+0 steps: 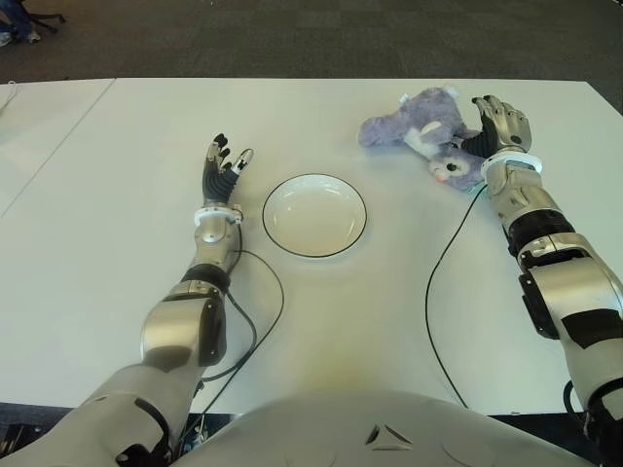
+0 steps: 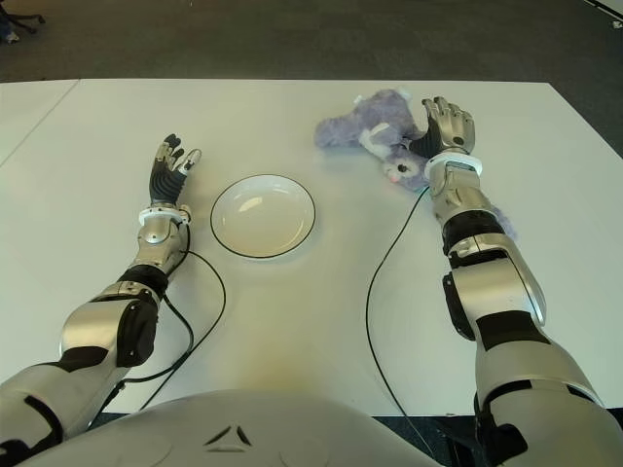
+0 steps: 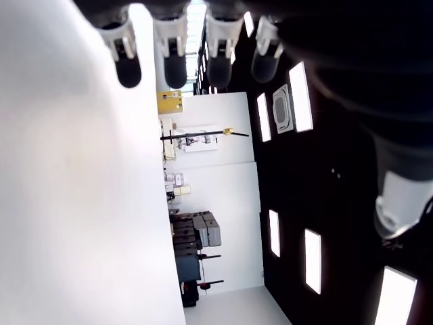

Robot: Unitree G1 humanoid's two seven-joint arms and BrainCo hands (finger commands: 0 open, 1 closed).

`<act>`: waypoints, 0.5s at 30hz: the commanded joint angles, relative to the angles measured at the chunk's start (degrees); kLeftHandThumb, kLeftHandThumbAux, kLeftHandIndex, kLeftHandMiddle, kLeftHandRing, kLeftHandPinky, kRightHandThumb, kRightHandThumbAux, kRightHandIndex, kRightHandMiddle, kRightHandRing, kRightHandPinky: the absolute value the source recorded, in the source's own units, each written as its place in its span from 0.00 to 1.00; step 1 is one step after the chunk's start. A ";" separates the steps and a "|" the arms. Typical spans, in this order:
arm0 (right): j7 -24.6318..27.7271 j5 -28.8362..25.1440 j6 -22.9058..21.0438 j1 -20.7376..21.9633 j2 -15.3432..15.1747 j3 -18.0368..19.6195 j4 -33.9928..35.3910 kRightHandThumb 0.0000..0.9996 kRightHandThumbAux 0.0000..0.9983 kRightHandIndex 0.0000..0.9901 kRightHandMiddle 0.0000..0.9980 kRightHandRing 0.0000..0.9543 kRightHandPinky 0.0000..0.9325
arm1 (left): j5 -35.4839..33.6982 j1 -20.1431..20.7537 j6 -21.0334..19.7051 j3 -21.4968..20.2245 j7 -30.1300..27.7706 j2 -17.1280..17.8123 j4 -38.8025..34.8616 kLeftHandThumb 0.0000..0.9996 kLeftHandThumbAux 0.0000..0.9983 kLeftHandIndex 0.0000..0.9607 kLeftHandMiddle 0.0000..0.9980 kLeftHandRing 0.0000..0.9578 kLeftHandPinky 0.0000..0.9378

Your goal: Put the doll into the plate.

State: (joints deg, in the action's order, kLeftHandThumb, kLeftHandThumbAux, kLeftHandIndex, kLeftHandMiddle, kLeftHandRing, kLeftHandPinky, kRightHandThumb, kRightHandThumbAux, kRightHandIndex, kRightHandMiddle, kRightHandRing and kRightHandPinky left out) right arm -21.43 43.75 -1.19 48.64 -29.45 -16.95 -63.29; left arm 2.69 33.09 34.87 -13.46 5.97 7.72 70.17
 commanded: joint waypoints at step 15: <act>-7.56 -4.92 2.31 -0.81 7.57 -0.78 -9.51 0.41 0.57 0.08 0.00 0.00 0.00 | -0.44 -10.91 -6.39 -1.26 -1.79 -4.06 7.52 0.00 0.51 0.08 0.10 0.09 0.10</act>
State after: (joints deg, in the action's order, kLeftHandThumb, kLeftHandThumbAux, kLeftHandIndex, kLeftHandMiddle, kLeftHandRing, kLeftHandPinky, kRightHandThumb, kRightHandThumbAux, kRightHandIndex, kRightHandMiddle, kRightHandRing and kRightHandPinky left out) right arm -28.51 40.37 0.36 49.65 -25.94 -17.34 -68.86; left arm 2.20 33.07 34.89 -14.74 5.32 7.54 70.16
